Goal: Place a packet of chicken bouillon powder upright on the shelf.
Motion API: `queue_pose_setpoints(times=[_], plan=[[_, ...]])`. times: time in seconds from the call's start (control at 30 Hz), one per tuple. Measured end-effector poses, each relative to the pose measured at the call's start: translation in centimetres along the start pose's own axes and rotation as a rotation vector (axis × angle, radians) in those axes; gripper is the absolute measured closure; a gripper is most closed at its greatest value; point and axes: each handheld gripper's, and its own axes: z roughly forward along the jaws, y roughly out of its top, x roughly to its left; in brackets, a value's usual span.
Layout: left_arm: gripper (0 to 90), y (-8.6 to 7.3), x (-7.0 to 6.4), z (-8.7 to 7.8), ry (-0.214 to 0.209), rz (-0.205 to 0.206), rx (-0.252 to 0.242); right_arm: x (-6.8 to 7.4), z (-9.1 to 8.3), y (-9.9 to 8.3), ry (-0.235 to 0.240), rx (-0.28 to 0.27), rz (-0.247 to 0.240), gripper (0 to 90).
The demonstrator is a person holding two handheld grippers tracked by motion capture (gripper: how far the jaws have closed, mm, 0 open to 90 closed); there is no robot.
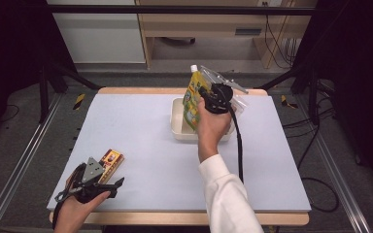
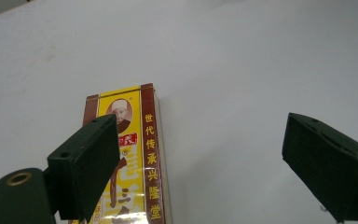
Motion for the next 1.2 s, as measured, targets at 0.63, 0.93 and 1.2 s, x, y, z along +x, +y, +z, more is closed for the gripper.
queue_pose_setpoints(times=[0.63,0.93,1.2], plan=[[10.7,0.0,0.1,-0.1,-0.002,0.001,-0.002,0.3,0.9,-1.3,-0.025,-0.002,-0.027,90.0],[10.7,0.0,0.0,-0.1,-0.002,0.009,0.001,-0.2,1.0,-2.2,0.018,0.006,-0.045,90.0],[10.8,0.0,-0.1,0.0,-0.003,0.008,0.0,-0.5,1.0,-3.0,0.039,0.025,-0.052,90.0]])
